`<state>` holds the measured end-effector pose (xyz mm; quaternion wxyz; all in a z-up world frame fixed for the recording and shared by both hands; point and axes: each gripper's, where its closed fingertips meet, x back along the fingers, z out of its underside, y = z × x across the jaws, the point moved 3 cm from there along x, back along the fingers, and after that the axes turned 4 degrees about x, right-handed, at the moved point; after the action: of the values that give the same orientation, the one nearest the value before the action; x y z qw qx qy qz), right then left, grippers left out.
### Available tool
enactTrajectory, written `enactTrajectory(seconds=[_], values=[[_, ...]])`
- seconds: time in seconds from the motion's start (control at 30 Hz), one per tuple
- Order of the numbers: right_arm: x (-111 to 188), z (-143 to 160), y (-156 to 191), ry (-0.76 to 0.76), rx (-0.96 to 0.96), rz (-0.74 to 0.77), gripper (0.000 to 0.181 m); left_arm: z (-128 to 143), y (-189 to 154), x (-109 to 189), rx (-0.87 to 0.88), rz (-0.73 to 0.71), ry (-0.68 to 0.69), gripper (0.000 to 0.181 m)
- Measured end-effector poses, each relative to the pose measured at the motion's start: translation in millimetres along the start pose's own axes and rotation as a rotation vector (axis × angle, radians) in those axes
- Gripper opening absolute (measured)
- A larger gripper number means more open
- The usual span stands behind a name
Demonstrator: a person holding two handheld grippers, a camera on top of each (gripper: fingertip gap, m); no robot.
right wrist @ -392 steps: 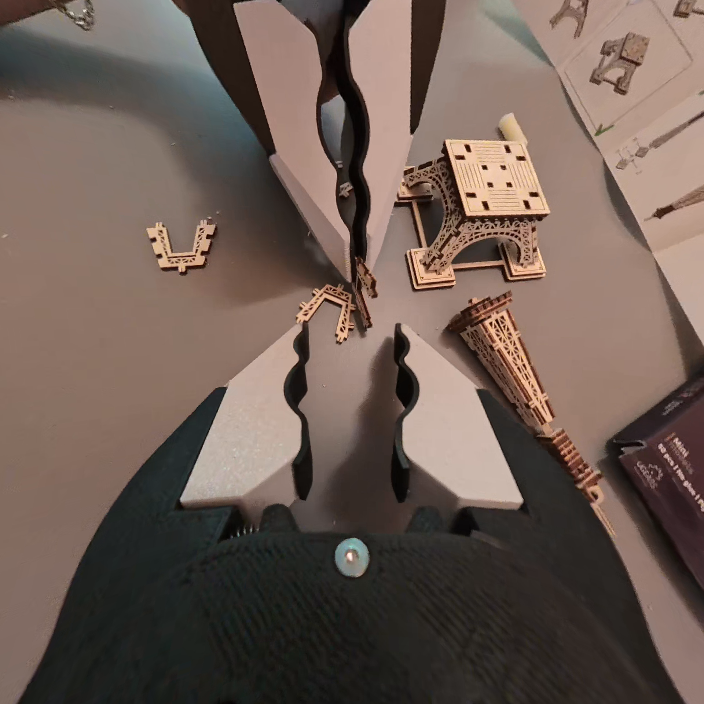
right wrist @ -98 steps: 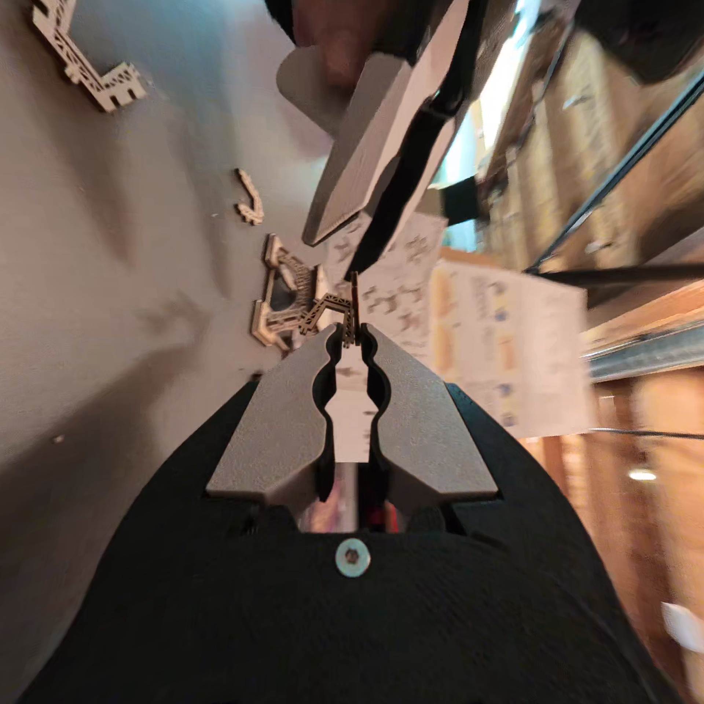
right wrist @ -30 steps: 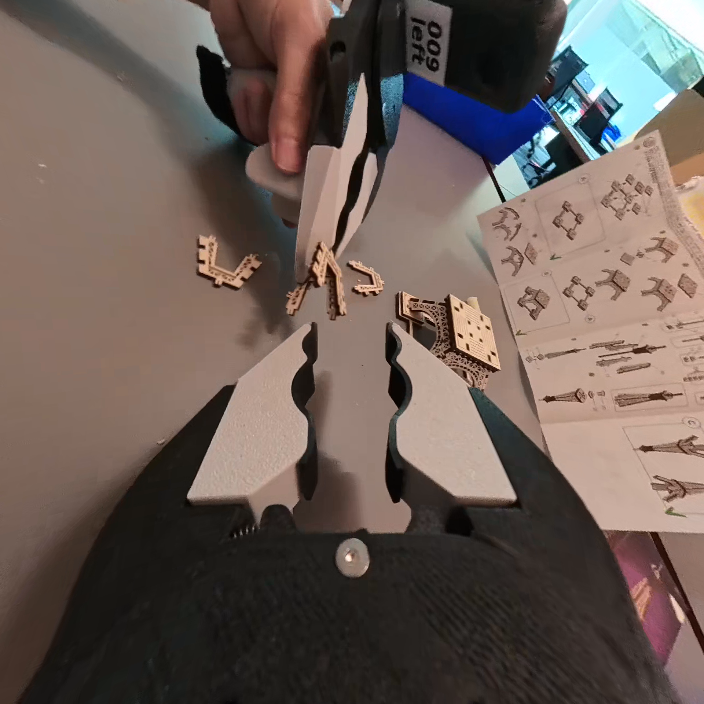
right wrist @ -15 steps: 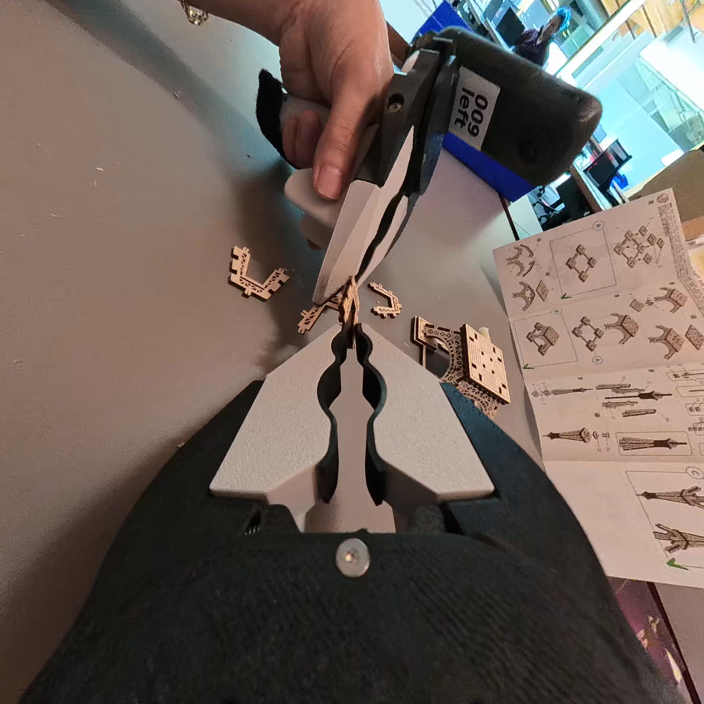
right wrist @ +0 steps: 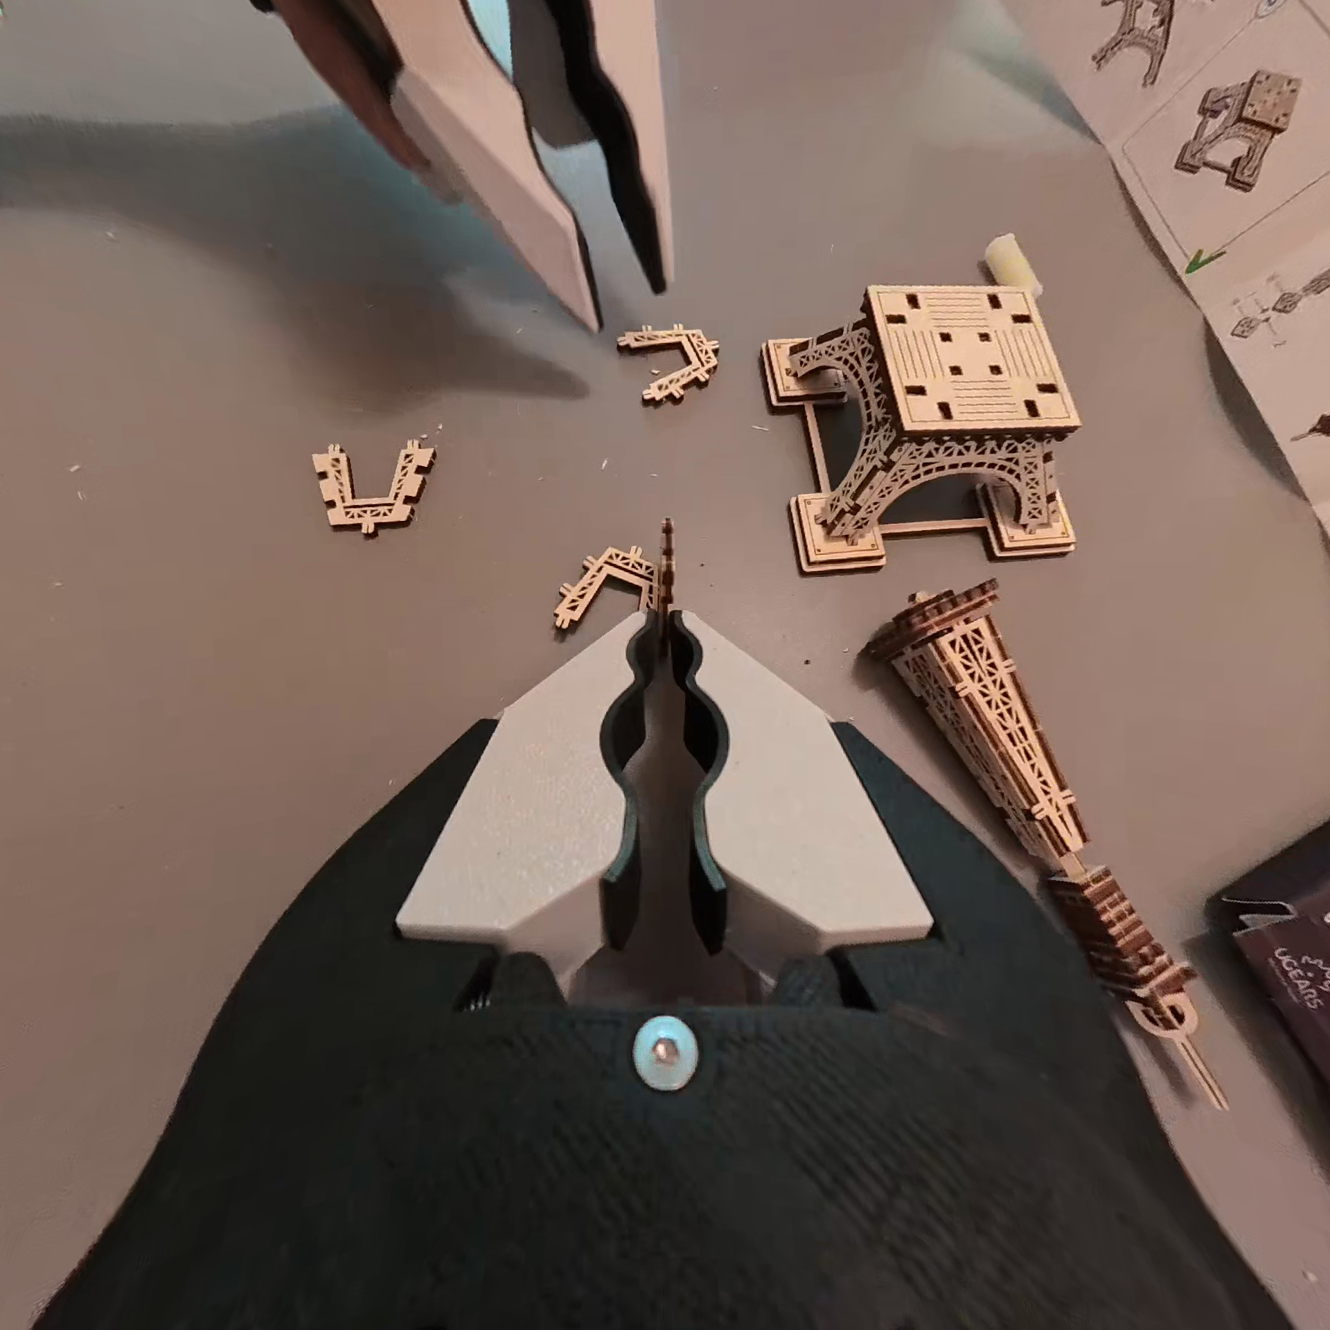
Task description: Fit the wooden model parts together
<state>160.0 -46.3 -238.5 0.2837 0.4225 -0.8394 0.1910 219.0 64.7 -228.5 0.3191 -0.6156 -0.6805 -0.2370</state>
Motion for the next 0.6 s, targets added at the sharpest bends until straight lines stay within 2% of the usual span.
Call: enactTrajectory(seconds=[0.07, 0.23, 0.4, 0.47, 0.53, 0.6], values=[[-0.1, 0.6, -3.4, 0.003, -0.027, 0.010, 0.001, 5.3, 4.9, -9.5, 0.003, -0.049, 0.056, 0.022], [-0.2, 1.7, -8.6, 0.007, -0.060, 0.030, 0.001, 0.3, -6.0, -17.1, 0.067, -0.051, 0.026, 0.023], [-0.5, 1.9, -8.6, 0.012, -0.035, 0.054, 0.003, 3.2, -38.2, -11.1, 0.129, 0.084, 0.041, 0.022], [-0.6, 1.9, -8.2, 0.012, -0.026, 0.057, 0.002, -3.3, -46.6, -4.2, 0.129, 0.122, 0.003, 0.021], [-0.6, 1.9, -8.0, 0.012, -0.016, 0.056, 0.002, -15.5, -46.0, 4.5, 0.096, 0.116, -0.059, 0.020], [-0.7, 1.8, -7.6, 0.012, -0.015, 0.051, 0.002, -21.7, -32.0, 8.0, -0.016, 0.032, -0.073, 0.014]])
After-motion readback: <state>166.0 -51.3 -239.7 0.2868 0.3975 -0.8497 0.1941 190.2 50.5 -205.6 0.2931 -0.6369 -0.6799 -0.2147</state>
